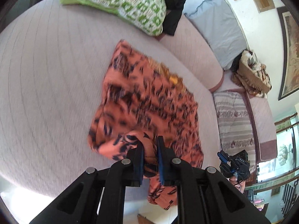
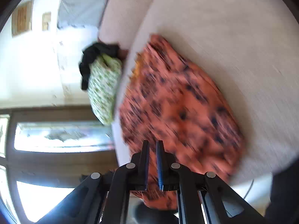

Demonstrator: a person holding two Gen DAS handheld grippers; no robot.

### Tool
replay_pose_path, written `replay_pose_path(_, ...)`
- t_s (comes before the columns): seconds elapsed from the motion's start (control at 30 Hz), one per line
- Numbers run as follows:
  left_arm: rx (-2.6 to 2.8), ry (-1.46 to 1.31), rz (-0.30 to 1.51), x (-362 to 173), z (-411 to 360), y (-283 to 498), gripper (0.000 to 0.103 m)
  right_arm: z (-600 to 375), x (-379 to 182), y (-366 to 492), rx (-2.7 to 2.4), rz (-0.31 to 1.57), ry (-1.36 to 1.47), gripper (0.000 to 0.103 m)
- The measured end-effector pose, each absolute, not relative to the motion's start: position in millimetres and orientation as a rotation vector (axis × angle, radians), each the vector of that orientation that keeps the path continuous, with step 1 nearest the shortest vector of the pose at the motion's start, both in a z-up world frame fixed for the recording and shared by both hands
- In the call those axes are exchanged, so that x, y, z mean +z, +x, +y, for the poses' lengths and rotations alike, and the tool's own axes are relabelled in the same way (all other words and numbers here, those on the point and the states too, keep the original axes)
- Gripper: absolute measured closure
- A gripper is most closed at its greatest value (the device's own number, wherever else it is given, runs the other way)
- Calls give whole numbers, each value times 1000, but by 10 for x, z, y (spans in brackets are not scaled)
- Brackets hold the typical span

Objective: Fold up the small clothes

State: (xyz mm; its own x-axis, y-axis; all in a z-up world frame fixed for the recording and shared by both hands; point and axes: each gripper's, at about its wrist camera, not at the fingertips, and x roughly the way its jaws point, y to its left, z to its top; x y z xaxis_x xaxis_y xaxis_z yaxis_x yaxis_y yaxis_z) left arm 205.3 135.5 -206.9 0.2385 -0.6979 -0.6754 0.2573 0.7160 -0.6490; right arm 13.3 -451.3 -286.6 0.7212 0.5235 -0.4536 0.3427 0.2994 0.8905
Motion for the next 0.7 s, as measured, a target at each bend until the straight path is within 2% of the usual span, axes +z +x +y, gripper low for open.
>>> replay_pose_path(0.07, -649, -439, 1108, -1961, 1320, 2307, 99, -4583, -2694, 389, 75, 796, 1214, 95)
replay_pose_path(0.23, -629, -465, 1082, -1974, 1282, 2556, 99, -4453, -2336, 692, 19, 924, 884, 88)
replay_pose_path(0.3, -608, -423, 1103, -2059, 1291, 2464, 98, -4267, -2340, 626, 67, 973, 800, 73)
replay_pose_path(0.33, -600, -412, 1126, -2122, 1306, 2406, 98, -4163, -2348, 546, 79, 985, 754, 43)
replay_pose_path(0.37, -583, -401, 1166, -2216, 1349, 2340, 92, -4092, -2360, 472, 86, 975, 727, 6)
replay_pose_path(0.4, -555, -397, 1202, -2298, 1398, 2289, 74, -4017, -2394, 216, 80, 942, 701, 1)
replay_pose_path(0.43, -524, -401, 1233, -2371, 1456, 2227, 61, -3912, -2426, 106, 76, 934, 673, 0)
replay_pose_path(0.47, -496, -420, 1258, -2447, 1532, 2156, 41, -3845, -2472, 36, 79, 946, 646, 0)
replay_pose_path(0.6, -456, -501, 1261, -2499, 1658, 1959, 36, -3356, -2692, -99, 31, 1052, 423, 1)
replay_pose_path(0.63, -450, -503, 1252, -2475, 1635, 1937, 33, -3248, -2751, -92, -11, 1070, 355, 1)
replay_pose_path(0.7, -436, -496, 1221, -2409, 1529, 1896, 18, -3064, -2914, -79, -69, 1125, 255, 1)
